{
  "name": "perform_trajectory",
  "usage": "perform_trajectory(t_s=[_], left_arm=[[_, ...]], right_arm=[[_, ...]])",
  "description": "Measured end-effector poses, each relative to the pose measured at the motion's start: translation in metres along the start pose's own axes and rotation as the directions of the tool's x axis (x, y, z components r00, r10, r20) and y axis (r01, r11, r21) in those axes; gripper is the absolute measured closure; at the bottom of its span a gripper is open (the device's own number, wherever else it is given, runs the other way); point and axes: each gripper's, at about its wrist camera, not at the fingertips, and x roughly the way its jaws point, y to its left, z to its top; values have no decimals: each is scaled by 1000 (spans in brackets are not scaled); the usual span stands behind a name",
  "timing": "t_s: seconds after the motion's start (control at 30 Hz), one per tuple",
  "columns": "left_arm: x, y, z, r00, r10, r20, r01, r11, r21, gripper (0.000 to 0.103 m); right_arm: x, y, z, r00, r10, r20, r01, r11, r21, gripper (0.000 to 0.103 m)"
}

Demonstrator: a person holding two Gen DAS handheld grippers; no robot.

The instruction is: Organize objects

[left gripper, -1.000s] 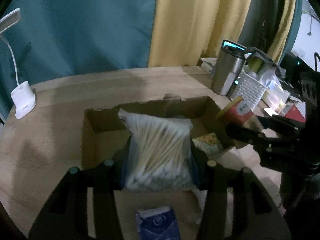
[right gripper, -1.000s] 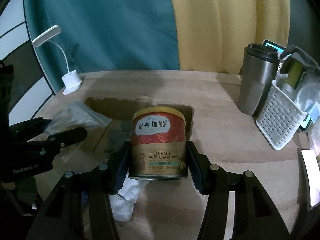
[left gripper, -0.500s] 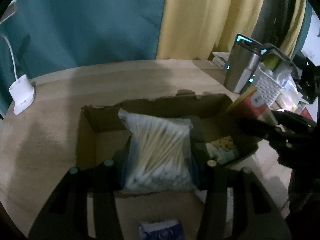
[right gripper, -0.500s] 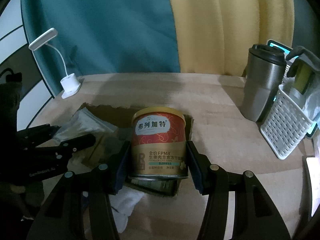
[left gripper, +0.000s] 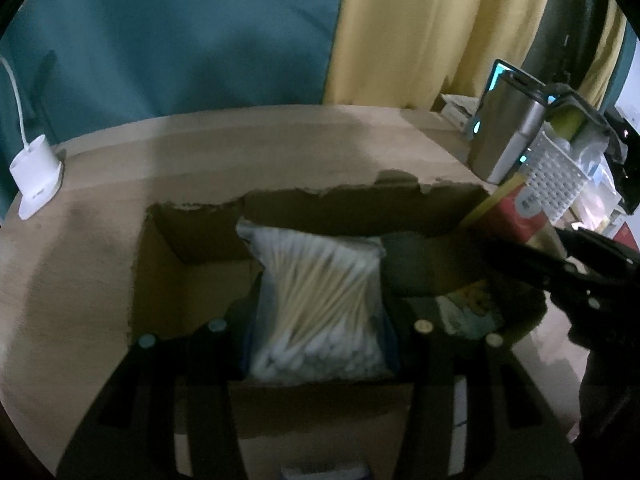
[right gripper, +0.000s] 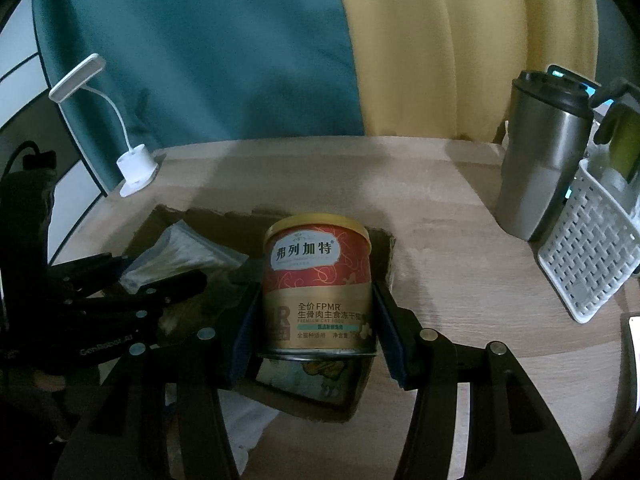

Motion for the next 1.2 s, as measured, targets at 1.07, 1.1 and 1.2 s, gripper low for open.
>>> perform_trajectory(t_s=[1.07,1.1,1.2], left_arm=[[16,3,-7,997,-51,-53,49,998,-37,52],[15,4,-8,997,-53,-53,51,998,-38,52],[15,5,-9,997,-62,-53,59,997,-44,52]], right_arm=[[6,0,6,999,-48,0,48,998,29,46],[6,0,7,999,-51,0,51,998,32,46],[8,0,8,998,-64,2,64,997,38,46]])
